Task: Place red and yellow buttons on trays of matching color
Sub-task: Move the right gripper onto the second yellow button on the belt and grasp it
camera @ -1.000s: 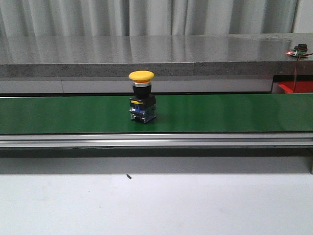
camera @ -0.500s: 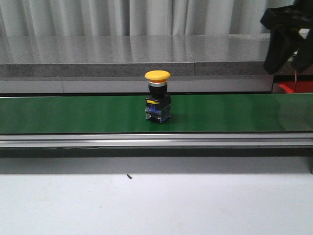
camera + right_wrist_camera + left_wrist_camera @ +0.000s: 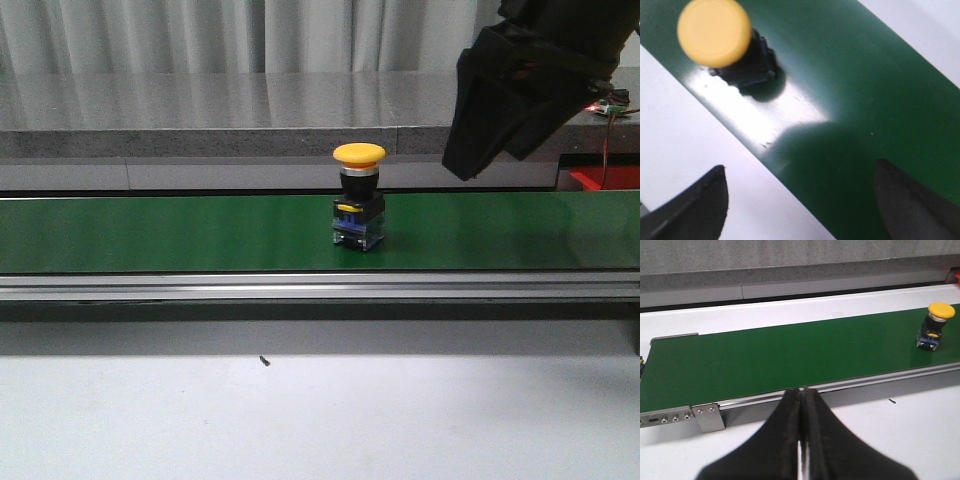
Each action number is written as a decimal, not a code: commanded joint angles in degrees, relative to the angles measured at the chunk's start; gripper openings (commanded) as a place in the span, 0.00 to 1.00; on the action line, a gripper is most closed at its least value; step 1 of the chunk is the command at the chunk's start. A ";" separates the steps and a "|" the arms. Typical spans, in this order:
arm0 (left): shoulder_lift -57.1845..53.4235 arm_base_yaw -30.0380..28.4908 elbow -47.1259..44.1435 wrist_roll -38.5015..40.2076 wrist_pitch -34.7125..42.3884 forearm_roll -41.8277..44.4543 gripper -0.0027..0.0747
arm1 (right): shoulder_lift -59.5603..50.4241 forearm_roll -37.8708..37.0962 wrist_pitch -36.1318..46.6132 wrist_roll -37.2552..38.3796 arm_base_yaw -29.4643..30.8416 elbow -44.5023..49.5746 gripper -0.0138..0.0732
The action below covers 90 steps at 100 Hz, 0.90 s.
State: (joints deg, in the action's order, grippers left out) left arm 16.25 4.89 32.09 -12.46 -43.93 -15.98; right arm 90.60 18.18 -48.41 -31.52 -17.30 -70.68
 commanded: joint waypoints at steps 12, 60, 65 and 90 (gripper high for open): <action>0.52 0.48 1.37 -0.26 3.97 -1.28 0.01 | -0.66 2.30 1.40 -4.95 -2.39 -1.42 0.84; 0.52 0.48 1.37 -0.26 3.97 -1.28 0.01 | 5.13 11.49 8.90 -6.56 -3.36 -3.22 0.84; 0.52 0.48 1.37 -0.26 3.97 -1.28 0.01 | 5.44 11.79 9.32 -6.61 -3.36 -3.24 0.84; 0.52 0.48 1.37 -0.26 3.97 -1.28 0.01 | 6.16 11.73 9.98 -6.61 -3.36 -3.29 0.67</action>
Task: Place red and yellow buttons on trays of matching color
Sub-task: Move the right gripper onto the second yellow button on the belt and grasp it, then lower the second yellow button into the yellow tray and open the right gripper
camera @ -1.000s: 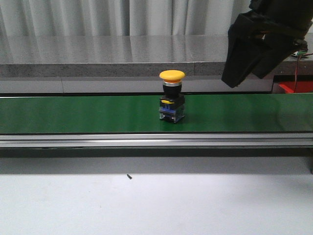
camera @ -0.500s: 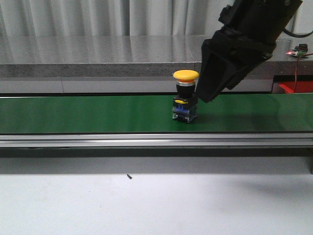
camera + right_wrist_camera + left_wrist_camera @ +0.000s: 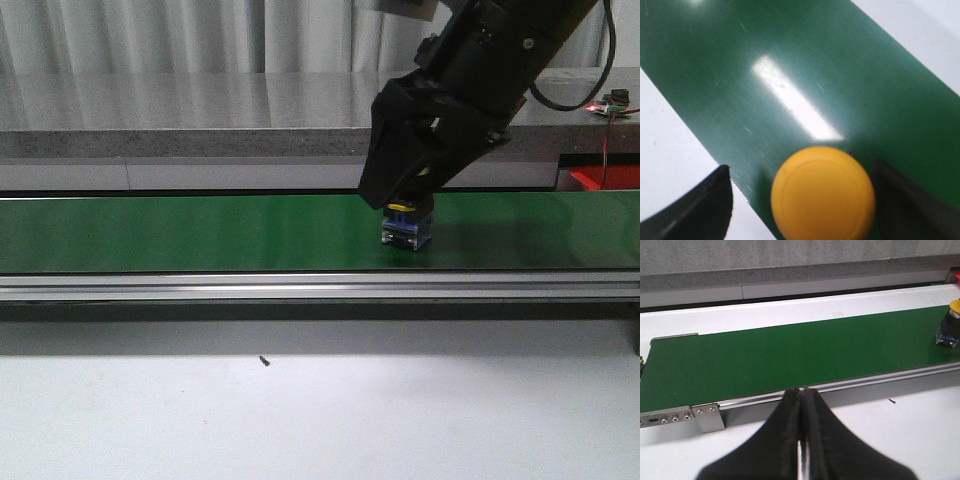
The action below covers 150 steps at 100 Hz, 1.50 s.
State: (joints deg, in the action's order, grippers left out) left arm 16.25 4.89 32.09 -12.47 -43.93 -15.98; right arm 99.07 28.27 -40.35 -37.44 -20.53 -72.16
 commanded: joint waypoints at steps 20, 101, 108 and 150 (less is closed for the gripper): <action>0.52 0.48 1.37 -0.25 3.97 -1.28 0.01 | -2.31 1.44 2.11 -0.69 -0.05 -1.81 0.38; 0.52 0.48 1.37 -0.25 3.97 -1.28 0.01 | -24.29 1.44 1.68 4.60 26.57 13.44 0.35; 0.52 0.48 1.37 -0.25 3.97 -1.28 0.01 | -25.86 1.44 1.73 5.49 30.79 15.11 0.35; 0.52 0.48 1.37 -0.25 3.97 -1.28 0.01 | -27.74 0.63 4.36 16.15 50.02 24.20 0.35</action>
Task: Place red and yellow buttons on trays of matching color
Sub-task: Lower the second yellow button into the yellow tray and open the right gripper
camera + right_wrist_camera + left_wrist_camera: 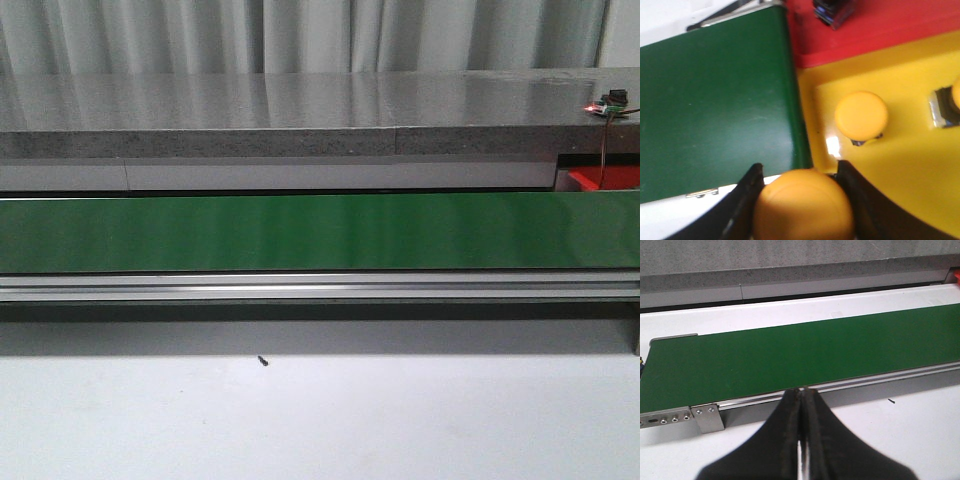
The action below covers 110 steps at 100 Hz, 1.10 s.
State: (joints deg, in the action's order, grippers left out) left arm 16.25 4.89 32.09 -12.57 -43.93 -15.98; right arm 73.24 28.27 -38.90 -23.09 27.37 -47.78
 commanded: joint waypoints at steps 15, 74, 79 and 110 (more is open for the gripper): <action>0.52 0.48 1.37 -0.15 3.97 -1.28 0.01 | -1.90 -0.35 7.57 2.70 2.97 3.35 0.35; 0.52 0.48 1.37 -0.15 3.97 -1.28 0.01 | 2.75 0.01 21.16 2.70 2.50 12.87 0.35; 0.52 0.48 1.37 -0.15 3.97 -1.28 0.01 | 3.25 0.21 21.46 2.70 2.50 12.87 0.35; 0.52 0.48 1.37 -0.15 3.97 -1.28 0.01 | 5.60 0.40 22.18 2.70 2.50 12.87 0.36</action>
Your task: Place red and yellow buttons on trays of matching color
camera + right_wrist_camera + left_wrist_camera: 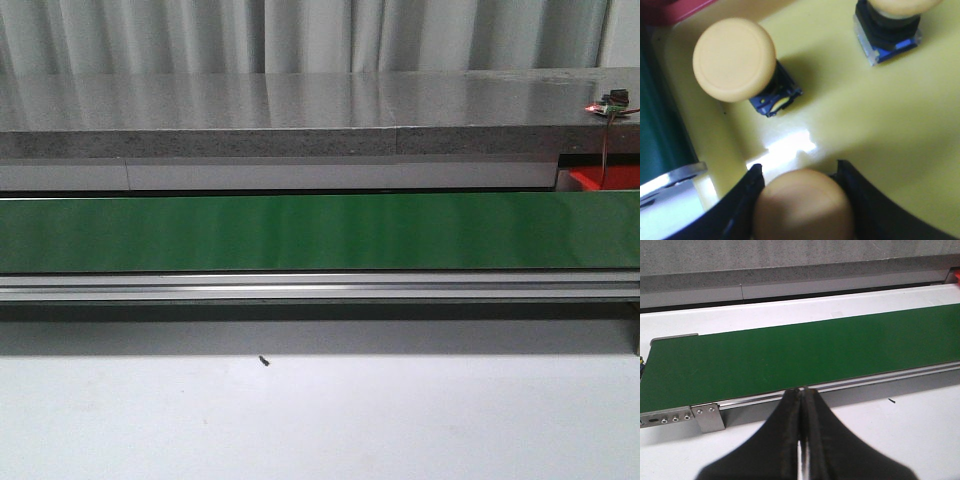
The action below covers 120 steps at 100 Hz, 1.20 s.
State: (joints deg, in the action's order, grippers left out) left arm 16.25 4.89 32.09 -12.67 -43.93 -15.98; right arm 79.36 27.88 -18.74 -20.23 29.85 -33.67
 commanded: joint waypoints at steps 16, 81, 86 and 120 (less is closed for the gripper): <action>0.52 0.48 1.37 -0.05 3.97 -1.28 0.01 | 0.07 0.79 1.83 -0.16 0.02 -1.24 0.49; 0.52 0.48 1.37 -0.05 3.97 -1.28 0.01 | -9.57 0.05 0.50 -0.27 -0.73 -2.92 0.79; 0.52 0.48 1.37 -0.05 3.97 -1.28 0.01 | -11.50 0.05 0.66 -1.26 -2.47 -2.92 0.75; 0.52 0.48 1.37 -0.05 3.97 -1.28 0.01 | -23.59 0.05 -0.02 -6.11 -19.13 -2.92 0.02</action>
State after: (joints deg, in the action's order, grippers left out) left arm 16.25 4.89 32.09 -12.67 -43.93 -15.98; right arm 59.13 27.81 -20.80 -25.37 13.78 -34.83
